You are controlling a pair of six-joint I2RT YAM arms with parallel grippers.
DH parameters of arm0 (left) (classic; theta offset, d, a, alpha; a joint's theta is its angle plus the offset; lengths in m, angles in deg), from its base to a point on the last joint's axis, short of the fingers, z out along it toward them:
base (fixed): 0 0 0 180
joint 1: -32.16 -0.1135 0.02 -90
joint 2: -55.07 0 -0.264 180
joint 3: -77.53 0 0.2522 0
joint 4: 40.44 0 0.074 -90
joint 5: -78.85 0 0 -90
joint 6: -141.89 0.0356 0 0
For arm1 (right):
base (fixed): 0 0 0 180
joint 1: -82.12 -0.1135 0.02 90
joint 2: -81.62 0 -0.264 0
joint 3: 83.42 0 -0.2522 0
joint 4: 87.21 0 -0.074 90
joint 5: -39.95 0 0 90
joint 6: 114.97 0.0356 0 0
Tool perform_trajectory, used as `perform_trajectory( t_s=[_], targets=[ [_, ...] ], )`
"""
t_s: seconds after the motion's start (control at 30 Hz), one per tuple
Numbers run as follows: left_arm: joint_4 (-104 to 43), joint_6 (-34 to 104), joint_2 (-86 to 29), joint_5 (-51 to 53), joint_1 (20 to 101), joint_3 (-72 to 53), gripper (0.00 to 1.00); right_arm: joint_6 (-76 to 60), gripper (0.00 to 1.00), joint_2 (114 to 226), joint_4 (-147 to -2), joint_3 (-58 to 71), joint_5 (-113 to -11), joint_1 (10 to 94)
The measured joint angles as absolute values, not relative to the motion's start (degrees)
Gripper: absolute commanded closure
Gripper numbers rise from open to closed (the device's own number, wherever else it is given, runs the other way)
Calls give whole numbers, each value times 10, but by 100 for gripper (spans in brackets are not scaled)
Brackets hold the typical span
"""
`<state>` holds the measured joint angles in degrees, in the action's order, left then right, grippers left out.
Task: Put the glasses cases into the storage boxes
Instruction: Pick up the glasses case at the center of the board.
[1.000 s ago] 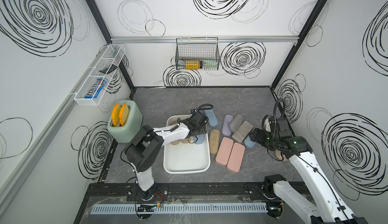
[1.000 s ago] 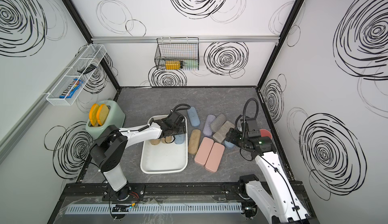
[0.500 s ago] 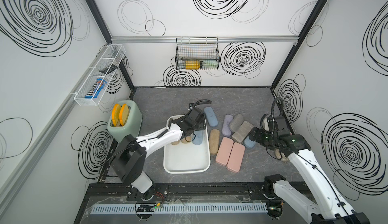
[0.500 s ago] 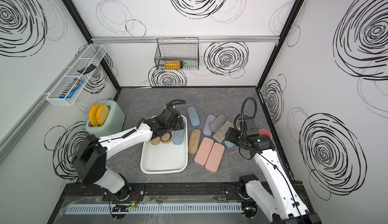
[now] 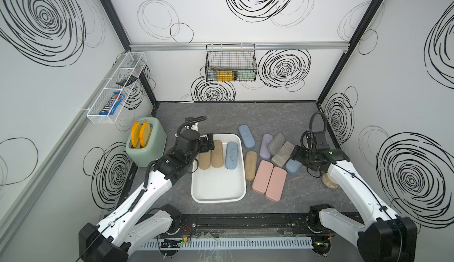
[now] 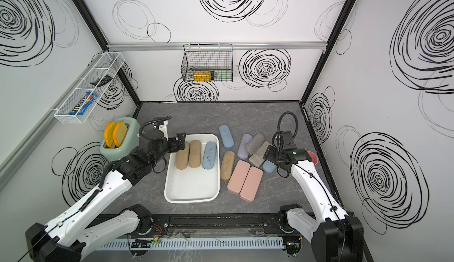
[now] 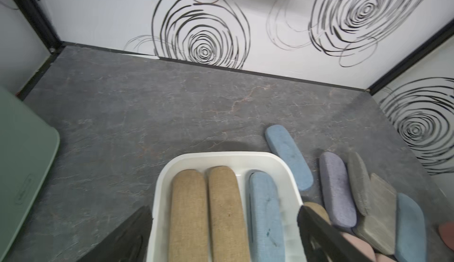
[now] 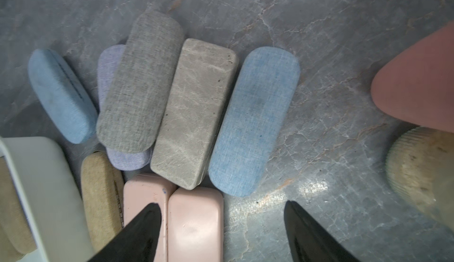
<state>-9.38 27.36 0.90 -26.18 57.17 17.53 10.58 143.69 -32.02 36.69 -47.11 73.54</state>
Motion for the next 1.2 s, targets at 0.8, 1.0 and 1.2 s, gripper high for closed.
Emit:
perform_trajectory(
  t_s=[0.8,1.0,1.2],
  targets=[
    [-87,238,-38,-146,460,244,4,123,11,1645,-388,372,-463,743],
    [-88,236,-38,-141,460,245,4,124,13,1663,-402,372,-455,742],
    [-88,232,-38,-139,460,245,4,128,10,1689,-392,370,-421,735]
  ],
)
